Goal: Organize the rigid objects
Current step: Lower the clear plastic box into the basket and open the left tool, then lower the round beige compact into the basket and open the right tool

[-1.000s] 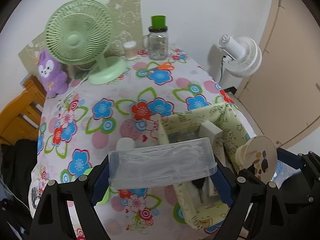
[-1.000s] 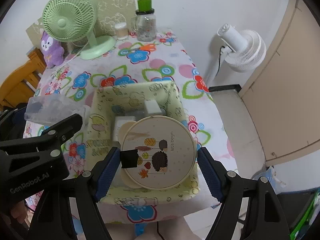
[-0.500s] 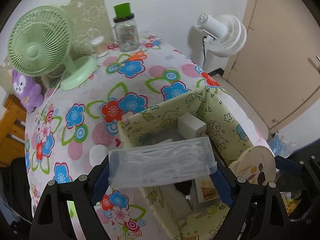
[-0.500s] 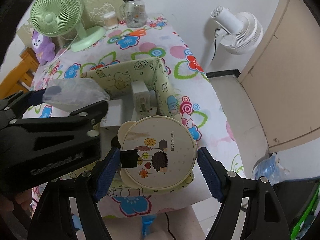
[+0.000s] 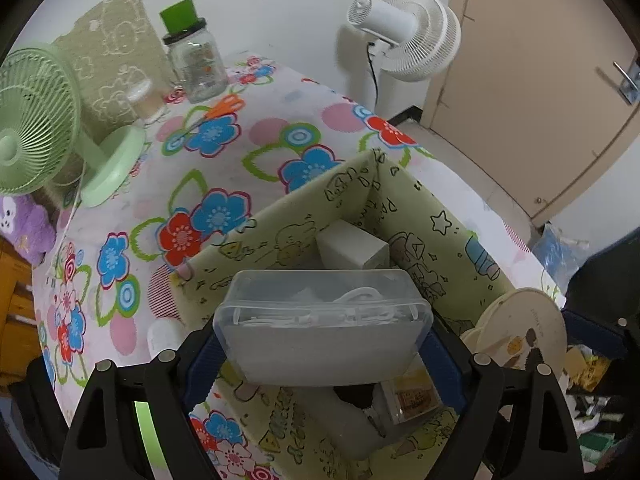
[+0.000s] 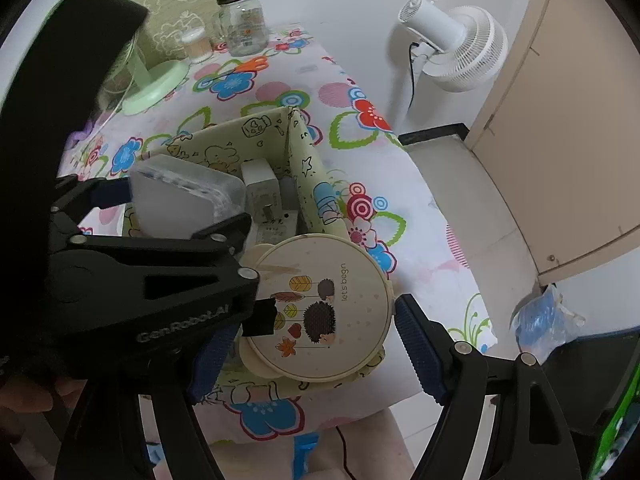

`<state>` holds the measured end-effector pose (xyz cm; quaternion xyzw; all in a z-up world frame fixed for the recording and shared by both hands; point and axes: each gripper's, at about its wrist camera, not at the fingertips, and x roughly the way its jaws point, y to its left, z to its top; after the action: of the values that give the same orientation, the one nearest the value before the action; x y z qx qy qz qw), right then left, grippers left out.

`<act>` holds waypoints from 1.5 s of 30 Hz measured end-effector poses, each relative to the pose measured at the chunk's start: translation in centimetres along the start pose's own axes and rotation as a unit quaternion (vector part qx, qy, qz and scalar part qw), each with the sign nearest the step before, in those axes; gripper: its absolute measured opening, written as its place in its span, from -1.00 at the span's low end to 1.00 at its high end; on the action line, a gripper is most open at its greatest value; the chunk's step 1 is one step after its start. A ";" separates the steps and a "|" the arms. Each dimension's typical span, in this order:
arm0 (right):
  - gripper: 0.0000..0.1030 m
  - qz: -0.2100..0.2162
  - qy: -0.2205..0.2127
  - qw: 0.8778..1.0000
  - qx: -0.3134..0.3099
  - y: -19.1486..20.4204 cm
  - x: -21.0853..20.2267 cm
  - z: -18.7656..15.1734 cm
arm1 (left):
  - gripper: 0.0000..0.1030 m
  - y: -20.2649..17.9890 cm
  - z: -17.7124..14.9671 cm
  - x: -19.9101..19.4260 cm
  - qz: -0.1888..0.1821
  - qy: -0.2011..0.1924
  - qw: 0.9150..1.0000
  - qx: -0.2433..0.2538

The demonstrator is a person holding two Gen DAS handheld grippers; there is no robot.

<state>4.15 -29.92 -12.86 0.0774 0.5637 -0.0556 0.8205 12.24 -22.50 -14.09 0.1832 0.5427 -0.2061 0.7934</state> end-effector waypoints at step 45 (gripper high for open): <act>0.55 0.063 0.075 0.985 -0.139 7.0 4.8 1.4 | 0.95 9.7 -11.5 -4.8 0.092 0.022 0.974 -0.206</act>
<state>8.36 -23.36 -16.45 0.0019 0.6202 0.0814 0.7802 6.74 -7.78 -12.93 0.0700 0.5715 -0.0118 0.8175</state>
